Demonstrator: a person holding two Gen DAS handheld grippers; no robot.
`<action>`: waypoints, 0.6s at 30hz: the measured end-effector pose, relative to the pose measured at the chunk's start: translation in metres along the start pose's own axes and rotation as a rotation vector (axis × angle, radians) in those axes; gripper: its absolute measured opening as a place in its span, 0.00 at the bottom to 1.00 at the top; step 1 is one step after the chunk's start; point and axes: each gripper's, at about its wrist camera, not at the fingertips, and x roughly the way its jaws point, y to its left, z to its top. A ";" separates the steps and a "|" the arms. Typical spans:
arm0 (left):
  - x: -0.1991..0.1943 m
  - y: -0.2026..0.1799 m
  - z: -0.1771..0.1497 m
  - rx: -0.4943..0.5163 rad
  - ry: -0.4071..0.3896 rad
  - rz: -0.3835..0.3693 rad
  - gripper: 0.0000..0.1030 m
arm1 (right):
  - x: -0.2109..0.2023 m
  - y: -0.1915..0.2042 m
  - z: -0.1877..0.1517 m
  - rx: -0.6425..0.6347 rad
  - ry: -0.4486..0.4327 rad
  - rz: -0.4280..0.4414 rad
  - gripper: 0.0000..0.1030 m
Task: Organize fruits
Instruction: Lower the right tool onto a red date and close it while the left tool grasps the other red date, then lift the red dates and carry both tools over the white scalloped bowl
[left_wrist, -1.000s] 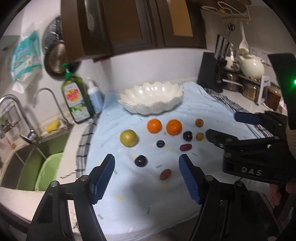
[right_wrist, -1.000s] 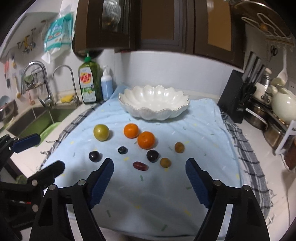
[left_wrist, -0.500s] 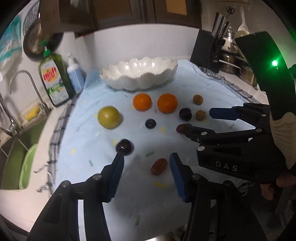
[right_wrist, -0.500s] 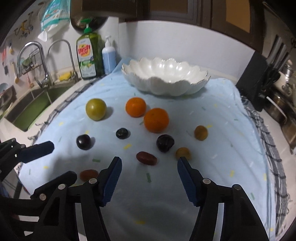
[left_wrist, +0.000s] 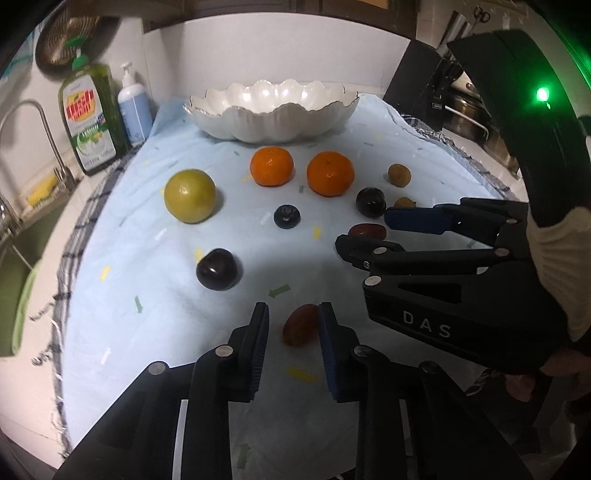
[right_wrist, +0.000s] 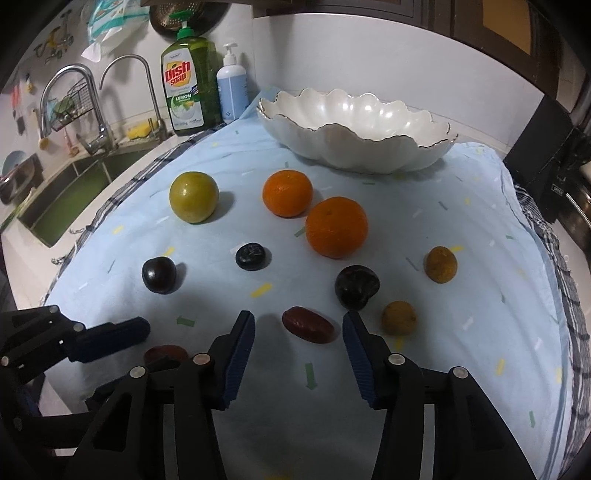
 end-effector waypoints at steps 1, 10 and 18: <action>0.000 0.000 0.000 -0.006 0.003 -0.006 0.23 | 0.001 0.000 0.001 -0.004 0.004 0.000 0.47; 0.001 0.000 0.000 -0.029 0.007 -0.030 0.18 | 0.008 -0.004 -0.001 0.005 0.036 -0.001 0.34; -0.001 0.005 -0.001 -0.070 -0.003 -0.033 0.16 | 0.006 -0.008 -0.002 0.036 0.030 0.008 0.28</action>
